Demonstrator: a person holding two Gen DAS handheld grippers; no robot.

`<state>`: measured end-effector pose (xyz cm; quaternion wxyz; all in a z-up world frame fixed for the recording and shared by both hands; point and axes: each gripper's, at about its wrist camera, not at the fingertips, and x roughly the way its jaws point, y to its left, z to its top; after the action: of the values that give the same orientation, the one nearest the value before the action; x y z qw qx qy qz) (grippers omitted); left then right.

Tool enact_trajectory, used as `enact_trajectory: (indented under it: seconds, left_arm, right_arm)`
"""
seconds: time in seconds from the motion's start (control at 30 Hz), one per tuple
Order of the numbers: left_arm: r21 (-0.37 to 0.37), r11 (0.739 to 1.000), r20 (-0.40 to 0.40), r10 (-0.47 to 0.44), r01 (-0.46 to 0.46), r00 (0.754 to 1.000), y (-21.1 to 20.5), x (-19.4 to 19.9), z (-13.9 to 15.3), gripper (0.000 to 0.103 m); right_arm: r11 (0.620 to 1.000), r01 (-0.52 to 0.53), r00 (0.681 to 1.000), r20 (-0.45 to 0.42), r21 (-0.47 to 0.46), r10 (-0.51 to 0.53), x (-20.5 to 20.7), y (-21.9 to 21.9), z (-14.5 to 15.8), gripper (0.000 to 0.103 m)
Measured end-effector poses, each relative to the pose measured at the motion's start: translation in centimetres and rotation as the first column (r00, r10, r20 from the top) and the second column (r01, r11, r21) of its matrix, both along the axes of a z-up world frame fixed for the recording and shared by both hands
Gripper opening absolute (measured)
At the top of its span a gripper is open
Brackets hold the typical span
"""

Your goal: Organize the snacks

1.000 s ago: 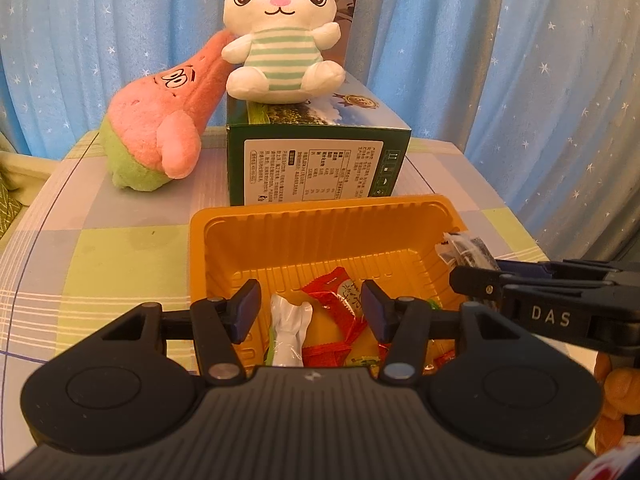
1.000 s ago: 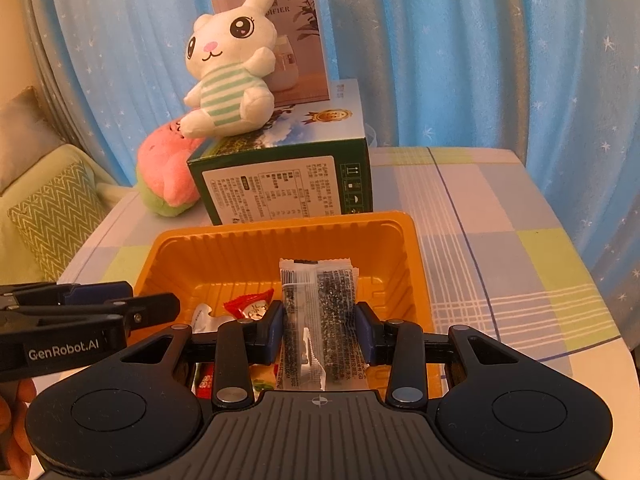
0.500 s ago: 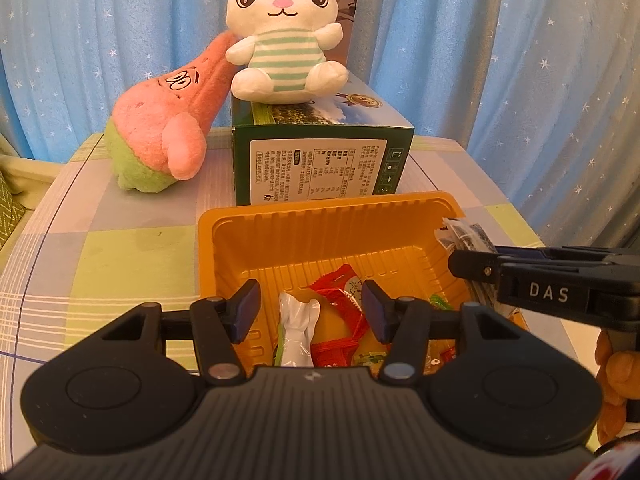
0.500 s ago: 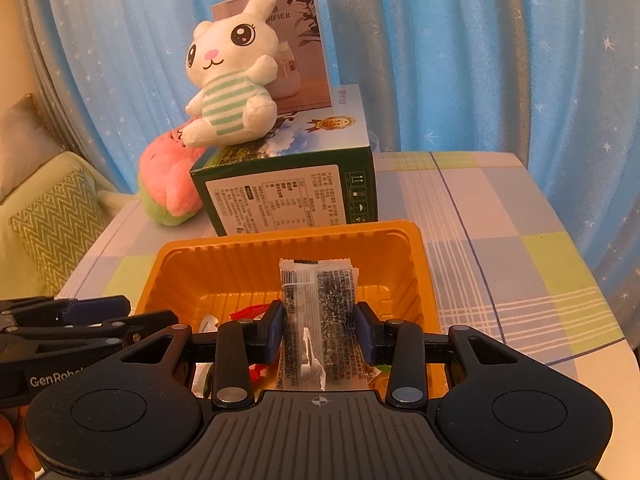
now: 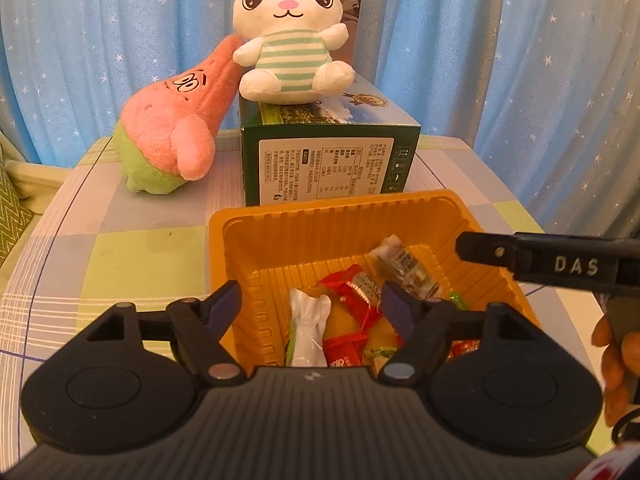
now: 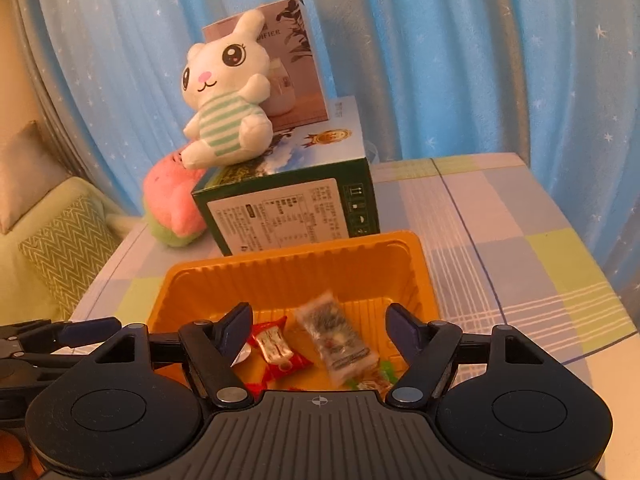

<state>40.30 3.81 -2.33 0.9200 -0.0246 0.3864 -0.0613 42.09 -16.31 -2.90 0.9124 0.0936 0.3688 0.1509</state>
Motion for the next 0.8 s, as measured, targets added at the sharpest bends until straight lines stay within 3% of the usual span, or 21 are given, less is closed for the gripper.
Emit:
enact_trajectory:
  seconds: [0.63, 0.8]
  left_arm:
    - [0.050, 0.998, 0.013, 0.033, -0.034, 0.999, -0.6, -4.7, 2.1, 0.102]
    - [0.041, 0.999, 0.010, 0.033, -0.033, 0.999, -1.0, -7.5, 3.2, 0.102]
  right_arm:
    - [0.999, 0.004, 1.000, -0.023, -0.041, -0.005, -4.0, -1.8, 2.2, 0.073]
    - [0.998, -0.005, 0.999, -0.032, -0.057, 0.003, -6.9, -2.0, 3.1, 0.073]
